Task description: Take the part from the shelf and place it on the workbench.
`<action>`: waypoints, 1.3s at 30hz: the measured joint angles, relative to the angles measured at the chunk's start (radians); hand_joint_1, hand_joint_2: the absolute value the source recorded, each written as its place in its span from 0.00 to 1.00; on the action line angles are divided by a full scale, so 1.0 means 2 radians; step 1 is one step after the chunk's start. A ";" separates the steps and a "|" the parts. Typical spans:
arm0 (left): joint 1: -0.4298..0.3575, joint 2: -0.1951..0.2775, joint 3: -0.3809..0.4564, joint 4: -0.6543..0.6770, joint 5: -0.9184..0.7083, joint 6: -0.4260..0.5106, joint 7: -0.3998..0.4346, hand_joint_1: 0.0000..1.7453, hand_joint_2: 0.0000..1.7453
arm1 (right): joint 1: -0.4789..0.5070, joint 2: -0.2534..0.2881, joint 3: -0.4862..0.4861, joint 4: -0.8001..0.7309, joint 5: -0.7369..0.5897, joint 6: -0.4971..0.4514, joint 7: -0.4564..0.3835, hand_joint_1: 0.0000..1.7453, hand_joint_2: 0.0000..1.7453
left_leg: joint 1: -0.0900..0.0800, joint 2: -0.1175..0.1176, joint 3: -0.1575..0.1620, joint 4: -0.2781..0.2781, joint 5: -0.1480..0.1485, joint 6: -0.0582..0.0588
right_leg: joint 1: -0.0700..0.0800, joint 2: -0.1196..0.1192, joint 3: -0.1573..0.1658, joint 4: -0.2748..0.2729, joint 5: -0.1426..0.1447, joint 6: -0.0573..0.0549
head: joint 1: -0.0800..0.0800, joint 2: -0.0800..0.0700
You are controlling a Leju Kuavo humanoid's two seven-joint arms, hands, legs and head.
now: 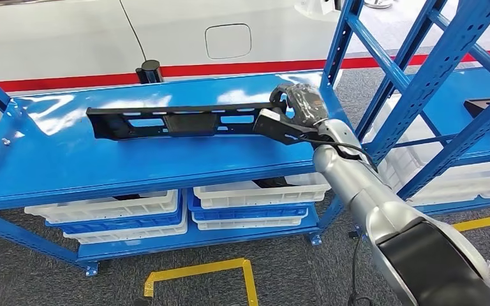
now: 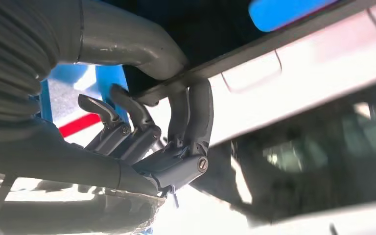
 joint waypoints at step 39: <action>0.001 -0.001 0.000 0.000 0.010 0.019 -0.004 0.00 0.00 | 0.084 -0.043 -0.184 -0.225 -0.017 -0.048 -0.040 1.00 1.00 | 0.000 0.000 -0.001 0.000 0.000 0.000 | 0.000 0.000 -0.001 0.000 0.000 0.000 | 0.000 0.000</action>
